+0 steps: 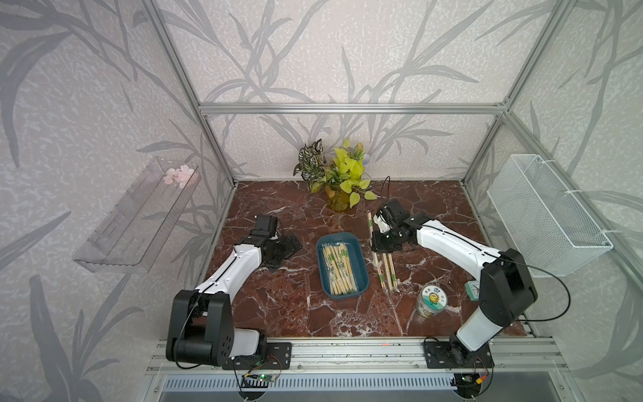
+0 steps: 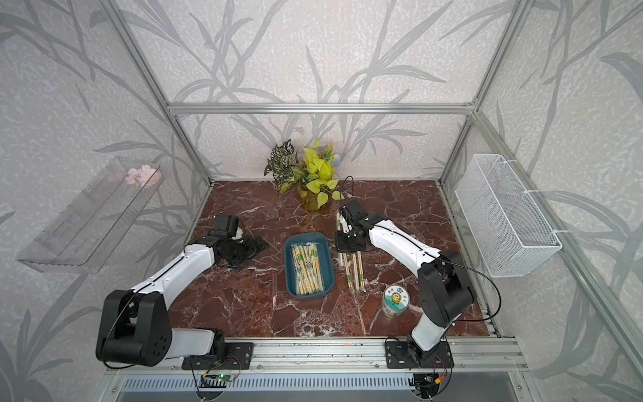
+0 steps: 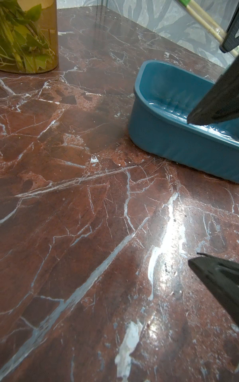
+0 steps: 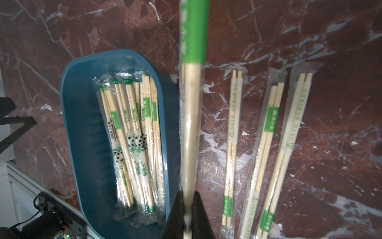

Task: Take the paired disposable chopsticks out of the storage box
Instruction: Place the paired disposable chopsticks at the center of the board.

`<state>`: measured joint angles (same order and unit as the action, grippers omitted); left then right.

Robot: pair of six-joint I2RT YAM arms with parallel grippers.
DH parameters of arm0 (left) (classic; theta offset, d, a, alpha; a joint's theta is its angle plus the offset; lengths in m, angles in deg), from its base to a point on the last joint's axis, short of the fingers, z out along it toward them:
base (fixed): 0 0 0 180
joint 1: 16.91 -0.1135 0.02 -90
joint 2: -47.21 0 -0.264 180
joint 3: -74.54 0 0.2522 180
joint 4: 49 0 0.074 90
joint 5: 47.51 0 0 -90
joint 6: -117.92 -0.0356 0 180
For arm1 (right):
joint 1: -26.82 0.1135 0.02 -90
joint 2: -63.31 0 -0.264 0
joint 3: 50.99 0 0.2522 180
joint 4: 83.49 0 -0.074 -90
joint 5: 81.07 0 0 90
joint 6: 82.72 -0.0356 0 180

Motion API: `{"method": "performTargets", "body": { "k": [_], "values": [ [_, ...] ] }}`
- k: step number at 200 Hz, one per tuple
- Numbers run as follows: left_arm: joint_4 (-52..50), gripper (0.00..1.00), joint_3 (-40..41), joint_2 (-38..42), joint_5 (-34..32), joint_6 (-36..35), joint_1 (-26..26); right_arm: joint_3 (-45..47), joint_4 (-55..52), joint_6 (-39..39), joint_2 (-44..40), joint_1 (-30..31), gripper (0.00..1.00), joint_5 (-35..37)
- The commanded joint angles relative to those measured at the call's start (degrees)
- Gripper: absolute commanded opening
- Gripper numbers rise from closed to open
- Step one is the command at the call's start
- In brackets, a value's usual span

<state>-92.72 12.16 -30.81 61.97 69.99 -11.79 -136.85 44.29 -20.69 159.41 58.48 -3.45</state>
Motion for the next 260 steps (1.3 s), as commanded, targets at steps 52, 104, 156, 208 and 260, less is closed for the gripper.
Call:
{"method": "performTargets", "body": {
  "k": [52,104,156,208,260],
  "values": [
    [-0.5,0.99,-1.5,-0.7,0.1,-0.1,-0.3,3.5,-2.0,1.3,6.5,3.3,0.04,2.3],
    [-0.5,0.99,-1.6,-0.8,-0.1,-0.1,-0.3,5.9,0.1,-1.9,7.5,3.9,0.05,2.4],
    [-0.6,0.99,-1.9,-1.2,0.0,0.0,-0.2,5.5,0.0,-1.7,8.1,3.9,0.16,2.6],
    [-0.6,0.99,-2.1,-1.4,0.0,0.0,-0.2,4.8,-0.6,-1.8,7.0,3.9,0.26,2.8],
    [-0.5,0.99,-2.6,-1.9,0.1,-0.2,-0.2,3.3,-1.4,-2.3,6.7,6.6,0.26,2.5]
  ]
}}
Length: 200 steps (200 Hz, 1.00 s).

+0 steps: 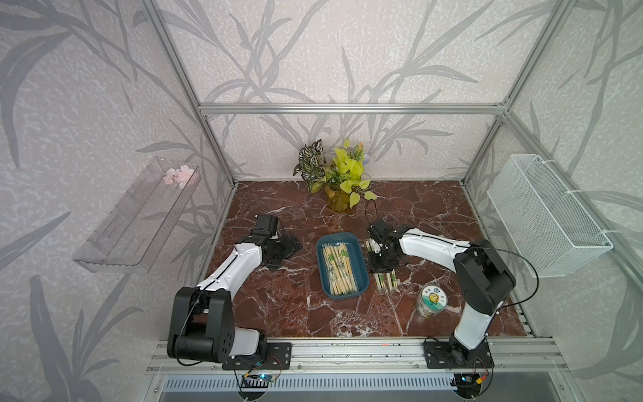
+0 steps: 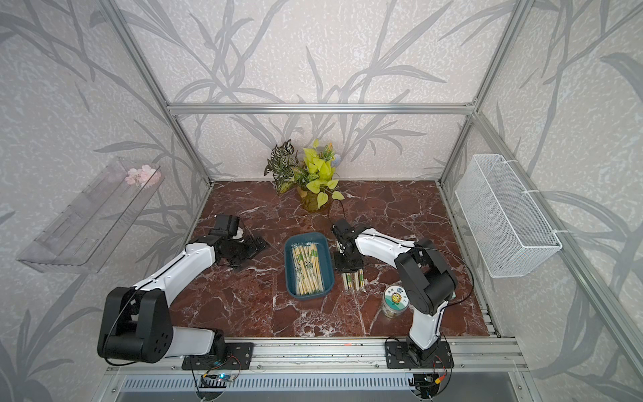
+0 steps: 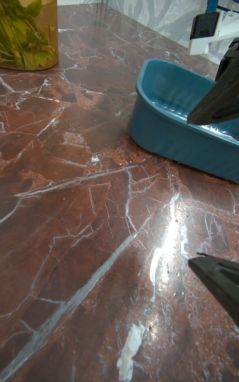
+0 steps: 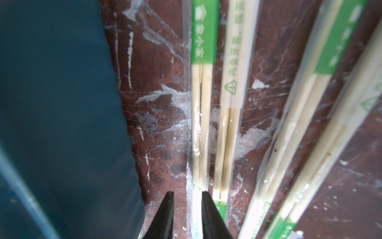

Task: Take the paired disposable chopsticks out of the storage box
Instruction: Place the paired disposable chopsticks at the center of the board.

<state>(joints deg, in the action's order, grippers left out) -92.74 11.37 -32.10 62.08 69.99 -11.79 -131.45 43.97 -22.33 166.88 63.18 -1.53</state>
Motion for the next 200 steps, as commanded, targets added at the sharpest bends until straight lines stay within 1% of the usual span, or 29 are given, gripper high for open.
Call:
{"method": "performTargets", "body": {
  "k": [1,43,56,102,139,170,200],
  "values": [
    [-0.5,0.99,-1.8,-0.7,0.0,-0.2,-0.3,-2.2,-1.2,-0.6,-0.8,2.0,0.26,0.5],
    [-0.4,0.99,-1.8,-0.8,0.3,-0.3,-0.3,-5.2,-2.1,-2.0,-0.2,5.7,0.26,0.4],
    [-0.3,0.99,-1.6,-0.8,0.4,-0.3,-0.2,-5.5,-2.5,-2.1,-0.5,5.8,0.26,0.7],
    [-0.3,0.99,-1.3,-0.4,0.4,-0.4,-0.2,-8.4,-6.8,-0.4,-2.9,5.3,0.26,5.8],
    [0.1,0.99,-1.0,-0.1,0.3,-0.3,-0.3,-13.1,-7.8,0.5,-4.0,6.1,0.26,5.4],
    [0.2,0.99,-1.1,-0.4,0.4,-0.2,-0.2,-18.2,-7.7,1.2,-1.1,8.2,0.28,3.7],
    [0.0,0.99,-1.6,-0.8,0.3,-0.3,-0.3,-22.6,-7.9,1.6,3.8,10.0,0.29,2.4]
  ]
}}
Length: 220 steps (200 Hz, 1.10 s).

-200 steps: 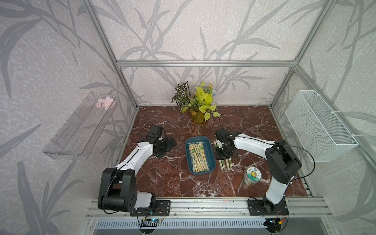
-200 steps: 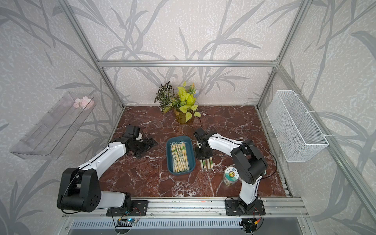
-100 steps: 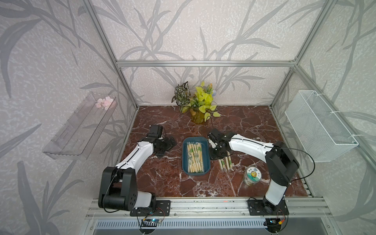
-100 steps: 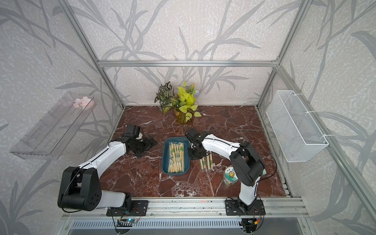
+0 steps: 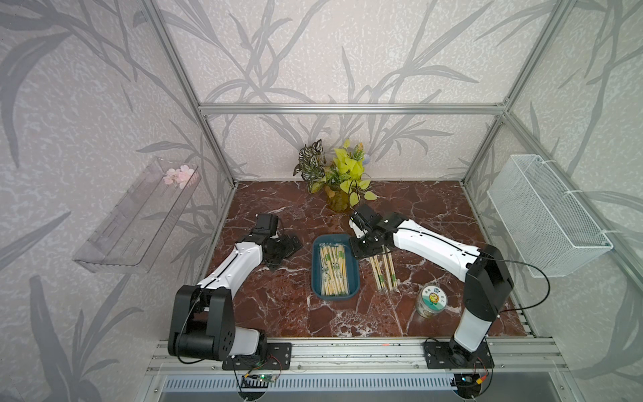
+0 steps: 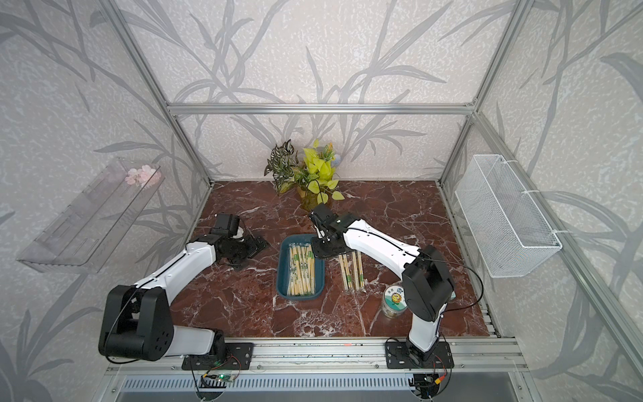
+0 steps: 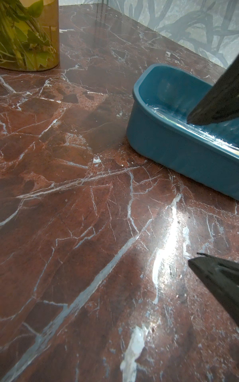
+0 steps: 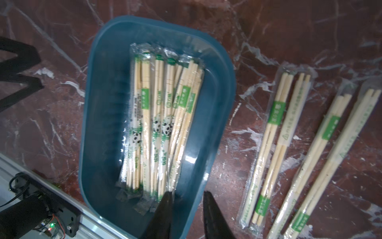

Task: Take the paired disposable chopsticks out of the storage box
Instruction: Place the paired disposable chopsticks at the center of the board, then pick up the paired disposable chopsticks from the storage box.

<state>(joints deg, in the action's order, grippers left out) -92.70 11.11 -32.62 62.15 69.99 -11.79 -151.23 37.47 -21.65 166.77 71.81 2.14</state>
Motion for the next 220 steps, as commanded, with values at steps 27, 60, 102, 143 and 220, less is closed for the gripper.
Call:
{"method": "performTargets", "body": {
  "k": [27,60,102,143,220],
  "values": [
    [-0.5,0.99,-2.0,-0.3,0.1,-0.5,-0.2,-5.5,-1.6,1.4,7.7,2.7,0.29,-1.8],
    [-0.7,0.99,-2.0,-0.2,0.2,-0.5,-0.2,-7.7,-2.5,2.2,12.1,4.0,0.29,-1.9],
    [-0.9,0.99,-2.0,-0.1,0.0,-0.8,-0.3,-7.7,-2.3,2.3,15.0,4.5,0.29,-2.2],
    [-0.9,0.99,-1.7,-0.1,0.0,-0.8,-0.3,-8.2,-2.3,2.5,17.2,4.8,0.29,-2.5],
    [-0.6,0.99,-1.3,0.0,0.2,-0.8,-0.3,-9.4,-2.6,2.4,20.5,5.3,0.29,-2.6]
  ]
}}
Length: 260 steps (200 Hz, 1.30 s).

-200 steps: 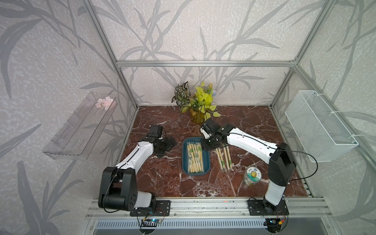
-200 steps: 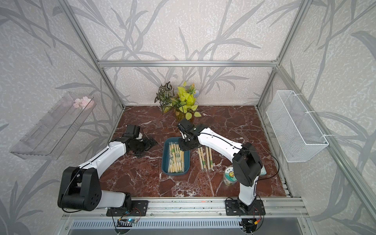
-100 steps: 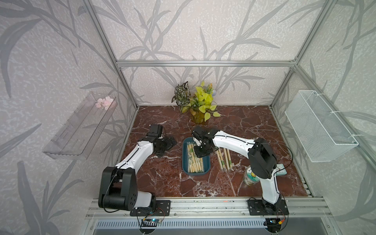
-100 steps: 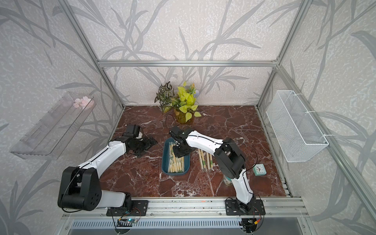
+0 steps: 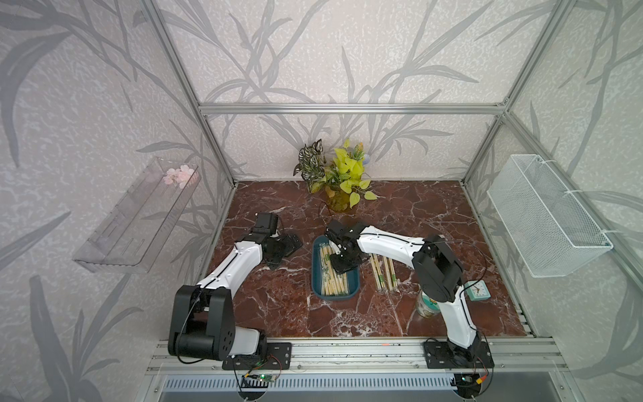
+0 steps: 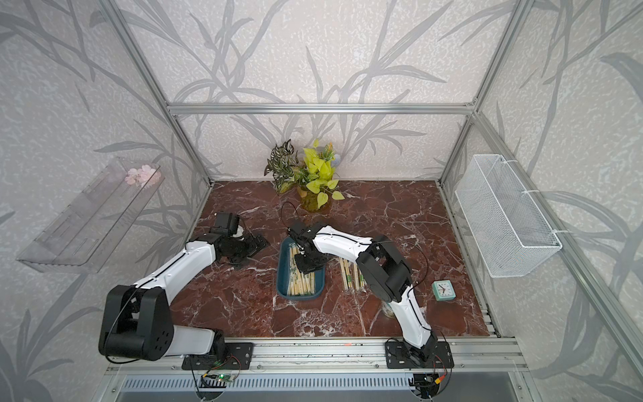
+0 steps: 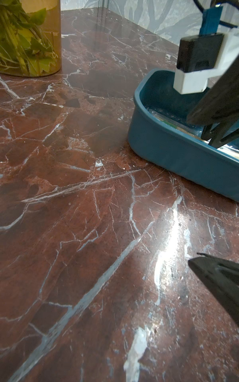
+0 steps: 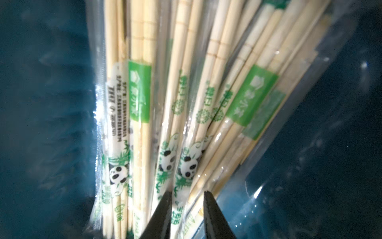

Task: Take the paired disposable chopsticks out of the storage box
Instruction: Pick up the paired disposable chopsticks from the storage box.

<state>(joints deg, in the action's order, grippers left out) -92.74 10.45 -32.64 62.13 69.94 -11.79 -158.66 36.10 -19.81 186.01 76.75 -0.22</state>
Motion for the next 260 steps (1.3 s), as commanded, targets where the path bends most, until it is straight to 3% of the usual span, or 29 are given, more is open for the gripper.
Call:
{"method": "performTargets", "body": {
  "k": [1,41,151,260],
  "values": [
    [-0.5,0.99,-0.7,0.0,0.2,-0.8,-0.3,-2.0,-1.2,0.6,1.3,0.3,0.29,-0.3],
    [-0.4,0.99,-0.4,0.0,0.4,-0.8,-0.3,-2.5,-1.2,0.4,2.3,0.4,0.28,-0.9],
    [0.1,0.99,0.0,0.3,0.4,-0.6,-0.3,-0.7,-0.8,-1.1,-2.5,-0.7,0.08,-1.3],
    [0.3,0.99,0.0,0.0,0.5,-0.6,-0.4,2.7,1.2,-3.5,-9.2,-4.6,0.05,-2.0]
  ]
}}
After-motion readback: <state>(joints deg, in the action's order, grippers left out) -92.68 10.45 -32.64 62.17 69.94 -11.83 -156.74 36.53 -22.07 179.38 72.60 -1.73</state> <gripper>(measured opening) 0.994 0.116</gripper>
